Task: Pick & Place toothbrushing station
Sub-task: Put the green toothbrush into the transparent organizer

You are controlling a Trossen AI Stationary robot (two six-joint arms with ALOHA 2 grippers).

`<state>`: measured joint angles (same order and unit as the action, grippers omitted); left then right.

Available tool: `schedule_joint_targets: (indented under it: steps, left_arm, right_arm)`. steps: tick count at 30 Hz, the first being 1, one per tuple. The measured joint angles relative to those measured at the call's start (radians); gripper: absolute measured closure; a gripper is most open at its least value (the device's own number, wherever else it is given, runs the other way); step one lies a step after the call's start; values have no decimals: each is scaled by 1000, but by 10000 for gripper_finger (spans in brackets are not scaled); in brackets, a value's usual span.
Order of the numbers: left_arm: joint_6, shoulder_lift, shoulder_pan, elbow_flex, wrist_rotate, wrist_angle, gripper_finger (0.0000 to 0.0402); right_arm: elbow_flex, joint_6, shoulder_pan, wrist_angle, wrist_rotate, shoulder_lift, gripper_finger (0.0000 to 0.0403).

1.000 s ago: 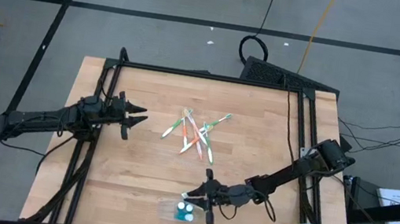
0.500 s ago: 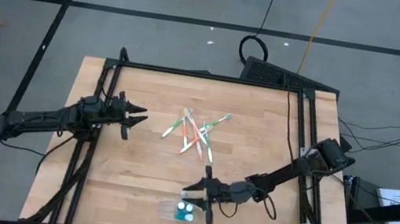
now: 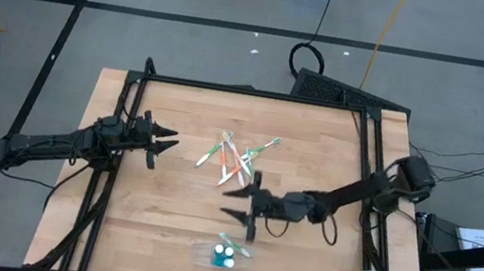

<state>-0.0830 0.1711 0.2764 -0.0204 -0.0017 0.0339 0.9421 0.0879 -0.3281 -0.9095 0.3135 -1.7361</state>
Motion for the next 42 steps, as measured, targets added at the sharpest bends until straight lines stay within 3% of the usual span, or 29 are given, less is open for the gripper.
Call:
schedule_joint_targets:
  steps: [7,13,25,33,42]
  left_arm:
    - [0,0,0,0,0,0,254]
    - [0,0,0,0,0,0,254]
    - [0,0,0,0,0,0,254]
    - [0,0,0,0,0,0,254]
    - [0,0,0,0,0,0,254]
  right_arm:
    - [0,129,152,405,113,142,213]
    - [0,299,272,677,128,106,195]
    - [1,412,340,810,105,-62,197]
    - [0,507,426,881,104,-48,200]
    - [-1,709,581,1083,103,-6,200]
